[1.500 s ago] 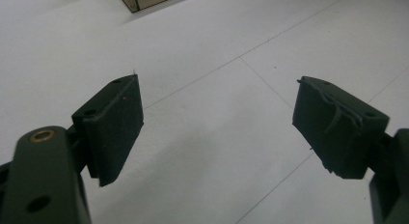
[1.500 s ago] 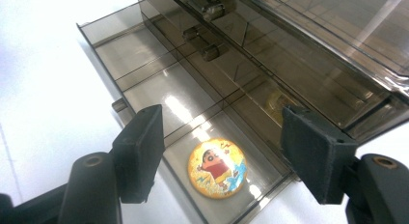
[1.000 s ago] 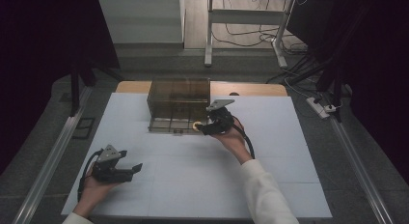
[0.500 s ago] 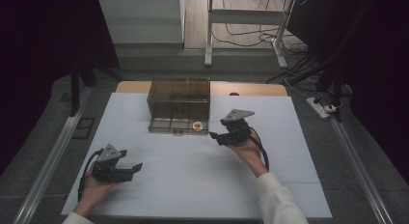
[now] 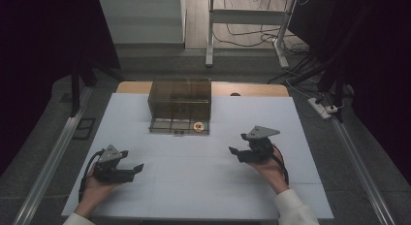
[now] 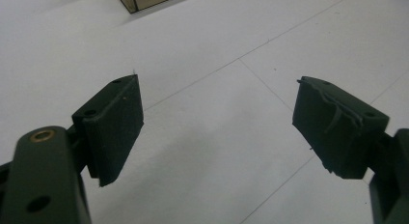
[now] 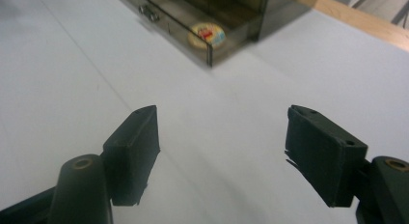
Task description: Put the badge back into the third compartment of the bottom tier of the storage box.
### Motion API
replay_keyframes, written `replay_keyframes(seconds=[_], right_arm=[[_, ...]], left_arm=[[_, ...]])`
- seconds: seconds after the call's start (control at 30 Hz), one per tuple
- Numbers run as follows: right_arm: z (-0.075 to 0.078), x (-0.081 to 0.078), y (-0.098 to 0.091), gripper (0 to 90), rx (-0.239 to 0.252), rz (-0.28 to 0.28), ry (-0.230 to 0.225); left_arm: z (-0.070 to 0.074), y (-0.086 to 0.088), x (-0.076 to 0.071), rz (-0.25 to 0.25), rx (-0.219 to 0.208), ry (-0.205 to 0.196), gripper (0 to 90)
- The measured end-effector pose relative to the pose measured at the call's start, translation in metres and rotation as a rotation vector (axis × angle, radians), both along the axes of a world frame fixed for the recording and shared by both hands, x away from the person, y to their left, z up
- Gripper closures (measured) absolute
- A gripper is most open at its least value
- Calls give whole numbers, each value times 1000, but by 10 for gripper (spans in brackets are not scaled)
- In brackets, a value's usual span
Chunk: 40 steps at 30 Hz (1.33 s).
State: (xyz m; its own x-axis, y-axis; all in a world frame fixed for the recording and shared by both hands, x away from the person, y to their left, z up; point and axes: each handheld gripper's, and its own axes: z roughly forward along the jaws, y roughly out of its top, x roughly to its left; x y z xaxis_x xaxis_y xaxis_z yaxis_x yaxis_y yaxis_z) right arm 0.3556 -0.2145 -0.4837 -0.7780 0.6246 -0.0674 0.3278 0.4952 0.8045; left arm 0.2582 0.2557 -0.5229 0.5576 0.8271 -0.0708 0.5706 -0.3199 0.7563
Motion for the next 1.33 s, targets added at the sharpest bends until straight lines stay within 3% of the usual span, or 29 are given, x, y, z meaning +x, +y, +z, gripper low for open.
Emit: replay_keyframes(seconds=[0.07, 0.4, 0.57, 0.67, 0.97, 1.33], right_arm=[[-3, -12, -16, 273, 10, -19, -17], [-9, -39, -54, 249, 53, -45, -30], [-12, -50, -69, 224, 41, -50, -44], [-14, -53, -78, 200, 52, -55, -43], [-25, -50, -93, 160, 21, -61, -19], [-23, -52, -96, 159, 34, -60, -20]], left_arm=[[0, -1, 0, -2, 2, 1, 187], [0, -2, 0, -9, 4, 0, 187], [0, -2, -1, -14, 3, -2, 187], [1, -2, -1, -12, 1, -4, 187], [3, -1, 0, -9, -9, -12, 187], [4, -2, 1, -11, -6, -14, 186]])
